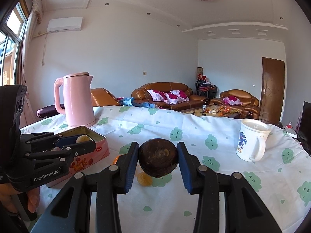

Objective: Organize fruits
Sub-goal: 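Carry the mangosteen with the right tool while the left tool carries the brown fruit toward the tin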

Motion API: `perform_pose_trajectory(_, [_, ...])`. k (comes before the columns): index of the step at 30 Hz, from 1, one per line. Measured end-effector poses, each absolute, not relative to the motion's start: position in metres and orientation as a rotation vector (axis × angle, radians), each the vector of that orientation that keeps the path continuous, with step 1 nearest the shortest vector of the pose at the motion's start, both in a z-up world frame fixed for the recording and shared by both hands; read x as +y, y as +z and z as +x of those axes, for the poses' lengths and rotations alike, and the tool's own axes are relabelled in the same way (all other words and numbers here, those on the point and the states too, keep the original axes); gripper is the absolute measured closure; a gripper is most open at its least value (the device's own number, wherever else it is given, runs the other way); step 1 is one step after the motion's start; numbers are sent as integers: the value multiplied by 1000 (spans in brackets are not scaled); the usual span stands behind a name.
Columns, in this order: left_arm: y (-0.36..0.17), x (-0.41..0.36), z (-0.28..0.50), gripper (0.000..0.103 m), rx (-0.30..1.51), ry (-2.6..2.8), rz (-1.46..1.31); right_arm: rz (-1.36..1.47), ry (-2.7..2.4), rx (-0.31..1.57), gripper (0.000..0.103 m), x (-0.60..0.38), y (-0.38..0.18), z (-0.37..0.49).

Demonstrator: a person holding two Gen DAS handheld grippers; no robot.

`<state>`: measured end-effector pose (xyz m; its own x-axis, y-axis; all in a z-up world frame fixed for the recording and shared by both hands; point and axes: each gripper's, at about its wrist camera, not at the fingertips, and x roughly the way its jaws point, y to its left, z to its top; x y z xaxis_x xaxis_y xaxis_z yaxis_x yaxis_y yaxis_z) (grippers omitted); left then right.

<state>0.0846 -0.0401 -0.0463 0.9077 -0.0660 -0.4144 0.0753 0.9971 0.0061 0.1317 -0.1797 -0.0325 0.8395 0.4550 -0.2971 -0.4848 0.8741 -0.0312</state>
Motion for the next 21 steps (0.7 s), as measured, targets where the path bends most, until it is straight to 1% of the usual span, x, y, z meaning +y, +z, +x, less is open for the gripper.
perform_pose_trajectory(21, [-41, -40, 73, 77, 371, -46, 30, -123, 511, 283, 61, -168, -32, 123])
